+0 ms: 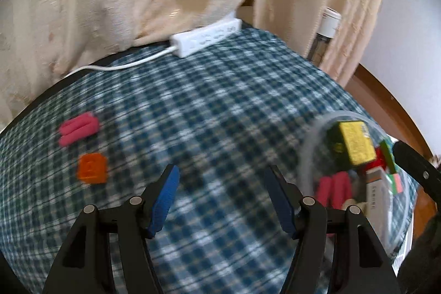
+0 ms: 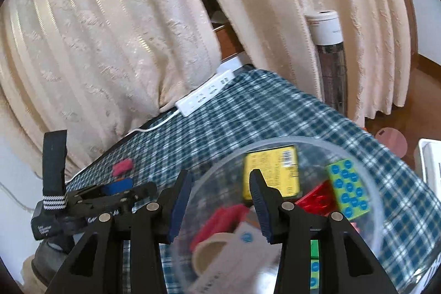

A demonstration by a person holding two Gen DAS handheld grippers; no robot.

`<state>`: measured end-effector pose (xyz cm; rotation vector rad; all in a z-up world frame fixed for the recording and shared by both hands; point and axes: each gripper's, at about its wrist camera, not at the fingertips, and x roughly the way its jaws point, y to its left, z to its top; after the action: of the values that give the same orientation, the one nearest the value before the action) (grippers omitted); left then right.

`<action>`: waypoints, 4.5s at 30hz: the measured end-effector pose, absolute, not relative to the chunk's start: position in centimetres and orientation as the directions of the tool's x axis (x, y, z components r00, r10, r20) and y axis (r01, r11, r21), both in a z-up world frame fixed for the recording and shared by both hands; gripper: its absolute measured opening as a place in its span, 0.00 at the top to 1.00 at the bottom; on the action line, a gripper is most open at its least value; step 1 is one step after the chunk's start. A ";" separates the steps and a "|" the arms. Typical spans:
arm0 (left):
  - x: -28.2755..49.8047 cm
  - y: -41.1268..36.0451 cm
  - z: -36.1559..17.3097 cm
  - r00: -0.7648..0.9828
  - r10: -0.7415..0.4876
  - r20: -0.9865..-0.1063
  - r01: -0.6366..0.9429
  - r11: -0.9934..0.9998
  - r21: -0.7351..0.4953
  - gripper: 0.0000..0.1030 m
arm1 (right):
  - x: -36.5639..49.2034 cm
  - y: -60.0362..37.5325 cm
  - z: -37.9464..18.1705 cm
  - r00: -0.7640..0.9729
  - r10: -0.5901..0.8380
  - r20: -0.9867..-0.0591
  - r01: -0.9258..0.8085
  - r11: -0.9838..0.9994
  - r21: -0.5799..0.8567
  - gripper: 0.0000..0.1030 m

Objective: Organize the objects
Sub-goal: 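Move both grippers back to the pink foam grip and orange brick, then grasp the pink foam grip with the left gripper while the right grasps the orange brick, then carry the pink grip and orange brick over the bowl and open both grippers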

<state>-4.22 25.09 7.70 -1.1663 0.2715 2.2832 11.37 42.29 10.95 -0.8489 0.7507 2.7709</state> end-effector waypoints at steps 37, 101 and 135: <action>-15.6 5.5 8.3 -0.598 0.242 -0.764 -0.254 -0.961 -0.105 0.35 | -6.5 21.1 6.4 -0.665 -0.211 -0.716 0.025 -0.965 0.261 0.36; -21.3 13.8 3.3 -0.549 0.232 -0.803 -0.483 -0.872 0.079 0.50 | -4.4 24.1 4.2 -0.646 -0.228 -0.729 -0.030 -0.946 0.323 0.65; -4.3 24.2 10.1 -0.485 0.481 -0.730 -0.688 -0.725 -0.021 0.50 | 7.2 37.0 8.9 -0.783 0.055 -0.619 -0.329 -0.882 0.337 0.65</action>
<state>-4.30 24.25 10.14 -0.9702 0.3603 2.2097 7.24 37.02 8.88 -0.9206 0.6456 2.7079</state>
